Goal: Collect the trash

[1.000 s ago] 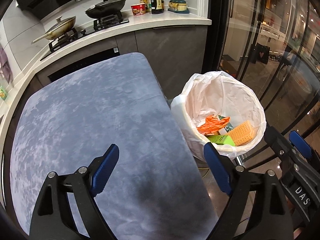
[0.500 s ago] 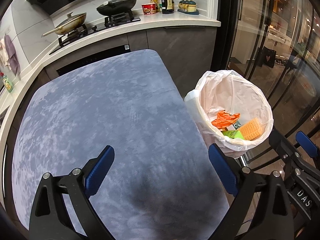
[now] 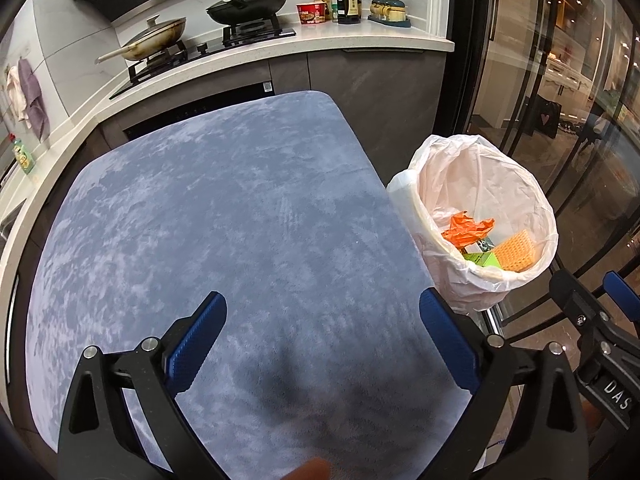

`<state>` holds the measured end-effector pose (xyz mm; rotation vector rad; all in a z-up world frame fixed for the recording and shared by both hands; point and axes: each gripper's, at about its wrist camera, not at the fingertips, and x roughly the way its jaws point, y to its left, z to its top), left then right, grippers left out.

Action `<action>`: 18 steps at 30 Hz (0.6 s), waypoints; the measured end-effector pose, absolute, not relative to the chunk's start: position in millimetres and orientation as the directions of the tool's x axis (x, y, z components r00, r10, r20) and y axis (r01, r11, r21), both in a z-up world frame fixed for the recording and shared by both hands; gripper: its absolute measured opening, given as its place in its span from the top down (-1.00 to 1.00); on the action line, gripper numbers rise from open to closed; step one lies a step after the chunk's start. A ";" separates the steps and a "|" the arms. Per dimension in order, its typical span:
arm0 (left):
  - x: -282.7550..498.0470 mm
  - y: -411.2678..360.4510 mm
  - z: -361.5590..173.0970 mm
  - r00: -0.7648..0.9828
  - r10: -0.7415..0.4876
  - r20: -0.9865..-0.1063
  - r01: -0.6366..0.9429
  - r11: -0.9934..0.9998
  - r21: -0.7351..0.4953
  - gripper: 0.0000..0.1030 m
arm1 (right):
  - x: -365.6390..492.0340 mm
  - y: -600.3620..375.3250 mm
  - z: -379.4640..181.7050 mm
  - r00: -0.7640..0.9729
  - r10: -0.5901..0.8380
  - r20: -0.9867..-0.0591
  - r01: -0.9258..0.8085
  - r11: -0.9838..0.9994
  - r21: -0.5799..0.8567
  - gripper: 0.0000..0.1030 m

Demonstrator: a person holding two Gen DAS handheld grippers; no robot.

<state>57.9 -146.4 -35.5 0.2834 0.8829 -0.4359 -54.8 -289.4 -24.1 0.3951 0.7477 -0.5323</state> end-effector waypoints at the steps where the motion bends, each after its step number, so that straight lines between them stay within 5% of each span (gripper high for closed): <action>1: 57.1 -146.3 -36.0 0.556 -0.248 -0.793 0.477 0.877 0.061 -0.80 | -55.0 -288.0 -24.6 0.611 -0.313 -0.727 0.582 0.800 0.146 -0.87; 18: 45.2 -158.9 -39.7 0.561 -0.272 -0.782 0.502 0.863 0.060 -0.80 | -64.5 -292.9 -29.2 0.603 -0.333 -0.725 0.597 0.791 0.134 -0.87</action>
